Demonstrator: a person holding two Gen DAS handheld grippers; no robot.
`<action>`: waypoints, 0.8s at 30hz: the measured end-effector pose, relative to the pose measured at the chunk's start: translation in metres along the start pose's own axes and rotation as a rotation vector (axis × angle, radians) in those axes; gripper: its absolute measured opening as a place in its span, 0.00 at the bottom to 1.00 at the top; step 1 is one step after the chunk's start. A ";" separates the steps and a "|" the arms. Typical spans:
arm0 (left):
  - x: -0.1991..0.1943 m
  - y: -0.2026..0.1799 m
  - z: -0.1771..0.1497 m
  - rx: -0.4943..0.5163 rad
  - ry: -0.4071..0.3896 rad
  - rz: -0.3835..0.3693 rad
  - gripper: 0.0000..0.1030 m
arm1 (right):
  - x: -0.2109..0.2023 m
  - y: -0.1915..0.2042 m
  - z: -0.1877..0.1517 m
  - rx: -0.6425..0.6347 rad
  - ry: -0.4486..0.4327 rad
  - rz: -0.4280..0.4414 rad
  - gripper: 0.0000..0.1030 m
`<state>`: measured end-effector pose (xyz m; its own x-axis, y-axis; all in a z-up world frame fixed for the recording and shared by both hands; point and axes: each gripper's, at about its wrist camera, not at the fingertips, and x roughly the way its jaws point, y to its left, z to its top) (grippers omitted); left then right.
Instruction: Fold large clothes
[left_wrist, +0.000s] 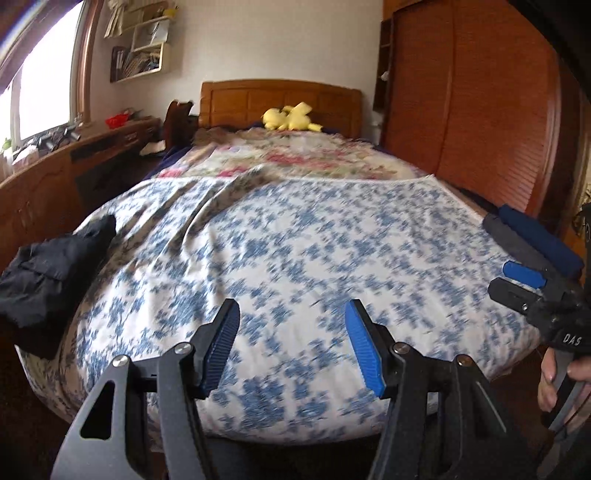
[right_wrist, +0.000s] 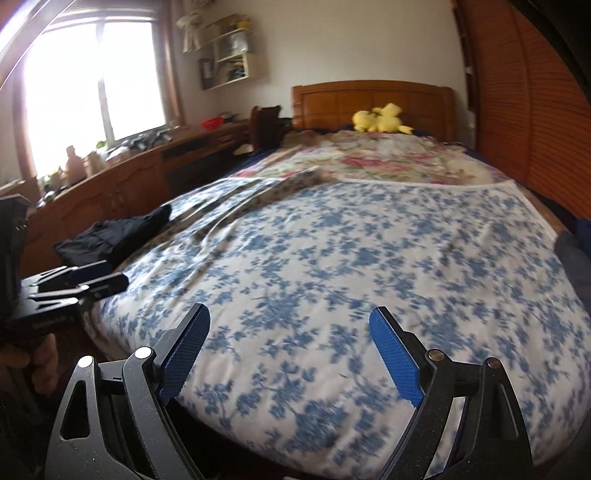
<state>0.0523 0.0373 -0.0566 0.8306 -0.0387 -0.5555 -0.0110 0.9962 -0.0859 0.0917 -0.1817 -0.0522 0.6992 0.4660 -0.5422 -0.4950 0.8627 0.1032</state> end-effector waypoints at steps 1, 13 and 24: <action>-0.004 -0.003 0.004 0.004 -0.009 -0.003 0.57 | -0.005 -0.002 0.001 0.006 -0.008 -0.012 0.87; -0.060 -0.046 0.048 0.054 -0.129 -0.044 0.57 | -0.092 -0.008 0.034 0.030 -0.180 -0.107 0.87; -0.088 -0.062 0.063 0.041 -0.202 -0.040 0.57 | -0.132 -0.006 0.047 0.020 -0.254 -0.163 0.87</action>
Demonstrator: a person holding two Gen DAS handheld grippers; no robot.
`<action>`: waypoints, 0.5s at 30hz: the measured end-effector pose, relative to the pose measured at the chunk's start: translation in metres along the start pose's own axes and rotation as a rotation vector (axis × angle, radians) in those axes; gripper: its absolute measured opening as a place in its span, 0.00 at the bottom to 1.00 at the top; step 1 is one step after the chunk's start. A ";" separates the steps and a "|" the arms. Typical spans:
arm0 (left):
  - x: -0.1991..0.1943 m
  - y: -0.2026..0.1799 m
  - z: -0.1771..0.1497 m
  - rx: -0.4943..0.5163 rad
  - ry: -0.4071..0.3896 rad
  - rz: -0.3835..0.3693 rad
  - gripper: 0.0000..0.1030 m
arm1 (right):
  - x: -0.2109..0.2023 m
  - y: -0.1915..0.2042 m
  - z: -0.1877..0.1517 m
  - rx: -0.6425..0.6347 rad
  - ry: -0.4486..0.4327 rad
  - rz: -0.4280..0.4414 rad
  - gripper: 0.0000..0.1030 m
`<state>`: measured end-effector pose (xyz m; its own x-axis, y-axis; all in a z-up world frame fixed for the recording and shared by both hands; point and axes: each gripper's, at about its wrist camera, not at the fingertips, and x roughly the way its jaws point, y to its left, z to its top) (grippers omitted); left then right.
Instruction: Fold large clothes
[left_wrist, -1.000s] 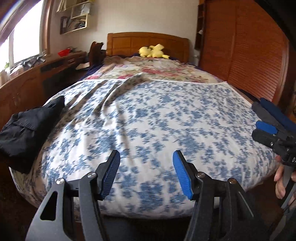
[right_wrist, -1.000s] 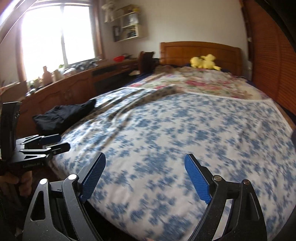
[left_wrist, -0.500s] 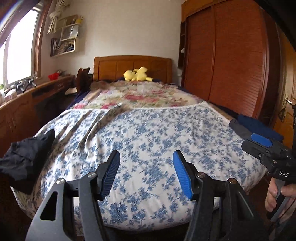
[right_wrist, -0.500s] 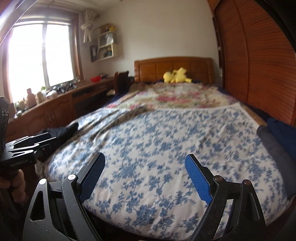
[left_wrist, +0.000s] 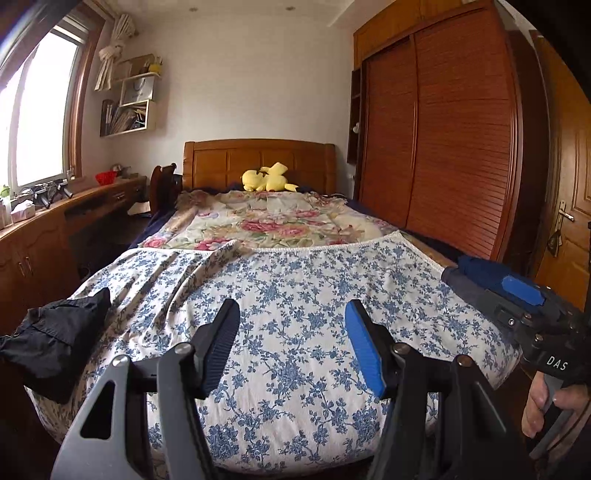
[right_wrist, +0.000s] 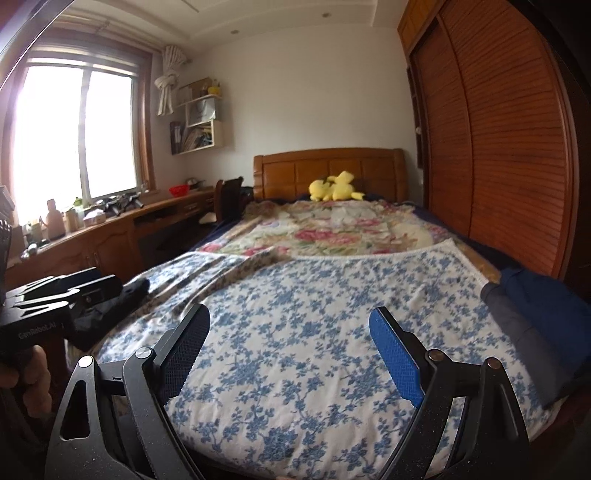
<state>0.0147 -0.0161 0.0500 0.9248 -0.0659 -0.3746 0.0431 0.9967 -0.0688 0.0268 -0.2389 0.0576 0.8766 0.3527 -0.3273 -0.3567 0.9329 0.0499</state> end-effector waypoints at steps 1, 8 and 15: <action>-0.001 -0.001 0.000 -0.001 -0.002 0.001 0.57 | -0.002 -0.001 0.001 -0.002 -0.006 -0.012 0.87; -0.004 -0.002 -0.004 0.003 0.004 0.008 0.57 | -0.010 -0.009 0.002 0.015 -0.019 -0.038 0.87; -0.002 -0.003 -0.006 0.003 0.010 0.009 0.57 | -0.011 -0.011 0.000 0.013 -0.021 -0.037 0.87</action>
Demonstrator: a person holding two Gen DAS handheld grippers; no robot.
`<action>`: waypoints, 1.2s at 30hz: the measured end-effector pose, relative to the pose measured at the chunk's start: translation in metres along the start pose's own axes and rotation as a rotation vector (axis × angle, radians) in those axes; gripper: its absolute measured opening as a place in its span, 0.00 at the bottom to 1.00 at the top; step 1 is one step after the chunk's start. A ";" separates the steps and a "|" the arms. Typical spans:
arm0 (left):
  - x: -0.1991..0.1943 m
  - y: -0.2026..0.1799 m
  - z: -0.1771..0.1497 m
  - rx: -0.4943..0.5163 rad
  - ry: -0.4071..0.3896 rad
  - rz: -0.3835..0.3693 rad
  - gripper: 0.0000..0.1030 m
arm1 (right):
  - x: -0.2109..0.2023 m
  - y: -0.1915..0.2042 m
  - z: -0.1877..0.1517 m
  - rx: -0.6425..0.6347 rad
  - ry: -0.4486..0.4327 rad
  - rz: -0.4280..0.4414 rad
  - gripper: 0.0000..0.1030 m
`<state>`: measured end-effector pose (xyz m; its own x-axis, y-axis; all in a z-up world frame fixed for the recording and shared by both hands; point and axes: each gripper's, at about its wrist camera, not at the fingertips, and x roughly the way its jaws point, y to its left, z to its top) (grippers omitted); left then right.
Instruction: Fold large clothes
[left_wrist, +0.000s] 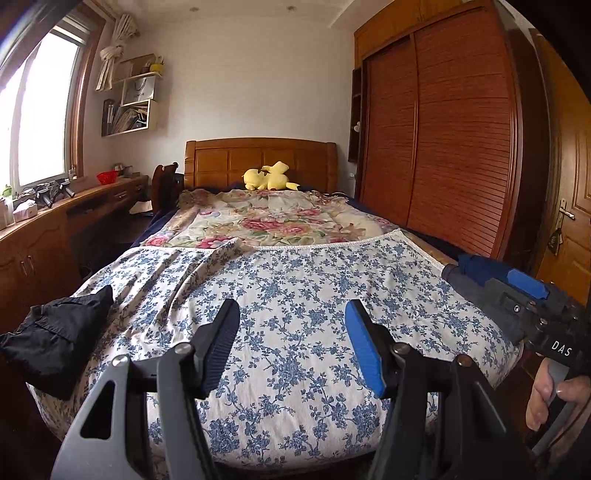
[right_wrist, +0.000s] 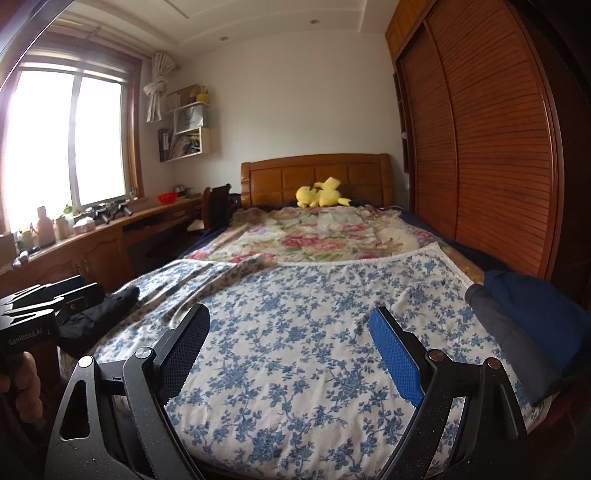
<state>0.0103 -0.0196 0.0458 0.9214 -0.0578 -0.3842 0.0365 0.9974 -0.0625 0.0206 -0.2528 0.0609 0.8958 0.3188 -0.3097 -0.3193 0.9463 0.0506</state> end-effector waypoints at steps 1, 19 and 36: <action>0.001 0.000 0.000 0.000 0.000 0.000 0.57 | 0.000 0.000 0.000 0.000 0.000 0.000 0.87; 0.000 0.003 -0.005 0.002 0.007 0.009 0.57 | 0.003 0.005 -0.002 -0.008 0.001 0.015 0.87; 0.001 0.004 -0.006 0.000 0.013 0.010 0.57 | 0.004 0.005 -0.007 -0.008 0.003 0.019 0.87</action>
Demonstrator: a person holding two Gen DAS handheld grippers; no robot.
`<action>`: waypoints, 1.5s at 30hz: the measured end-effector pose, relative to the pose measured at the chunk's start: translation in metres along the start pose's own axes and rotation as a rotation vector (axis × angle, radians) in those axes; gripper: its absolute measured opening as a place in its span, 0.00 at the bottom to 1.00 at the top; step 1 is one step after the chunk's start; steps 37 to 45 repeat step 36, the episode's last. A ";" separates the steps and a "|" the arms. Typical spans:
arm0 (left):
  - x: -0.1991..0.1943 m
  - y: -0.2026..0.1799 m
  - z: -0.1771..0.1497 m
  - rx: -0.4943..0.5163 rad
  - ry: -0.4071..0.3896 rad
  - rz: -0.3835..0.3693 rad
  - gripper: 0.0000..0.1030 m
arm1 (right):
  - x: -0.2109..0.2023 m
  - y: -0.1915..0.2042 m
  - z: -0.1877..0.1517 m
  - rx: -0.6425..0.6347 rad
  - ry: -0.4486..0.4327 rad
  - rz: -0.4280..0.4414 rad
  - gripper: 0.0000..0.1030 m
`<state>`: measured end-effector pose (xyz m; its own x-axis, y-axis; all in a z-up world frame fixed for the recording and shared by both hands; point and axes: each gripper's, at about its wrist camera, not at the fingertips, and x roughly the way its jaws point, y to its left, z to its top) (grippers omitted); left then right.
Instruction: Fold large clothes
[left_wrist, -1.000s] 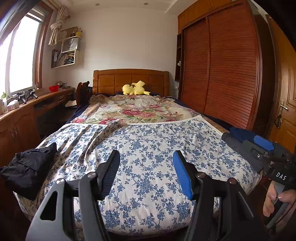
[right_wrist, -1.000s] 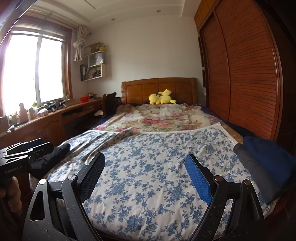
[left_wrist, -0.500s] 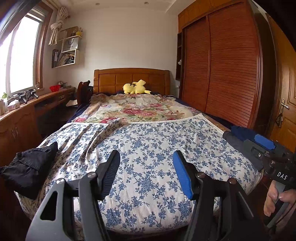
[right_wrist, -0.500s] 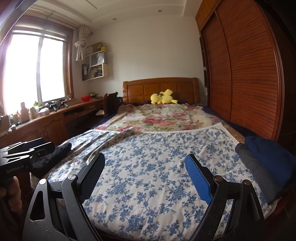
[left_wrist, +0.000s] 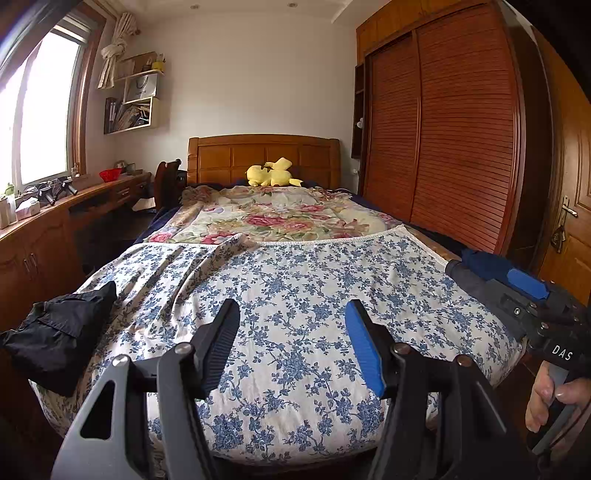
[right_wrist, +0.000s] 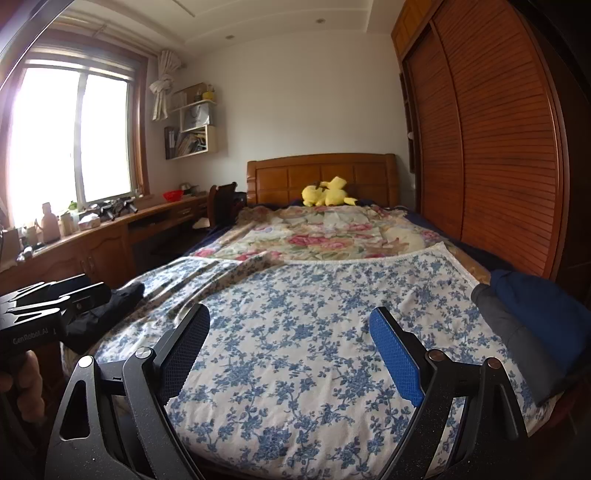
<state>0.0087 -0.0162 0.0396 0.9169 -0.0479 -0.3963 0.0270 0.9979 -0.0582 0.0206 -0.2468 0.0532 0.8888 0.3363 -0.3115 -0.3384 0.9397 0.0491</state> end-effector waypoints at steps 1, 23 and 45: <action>0.000 0.000 0.000 0.000 0.000 0.000 0.57 | 0.000 0.000 -0.001 0.001 0.001 0.001 0.87; -0.002 0.002 0.000 0.003 -0.002 -0.002 0.57 | -0.001 0.002 0.000 0.004 -0.005 -0.007 0.87; -0.004 -0.001 0.002 0.004 -0.002 -0.004 0.57 | 0.000 0.001 -0.001 0.005 0.002 -0.004 0.87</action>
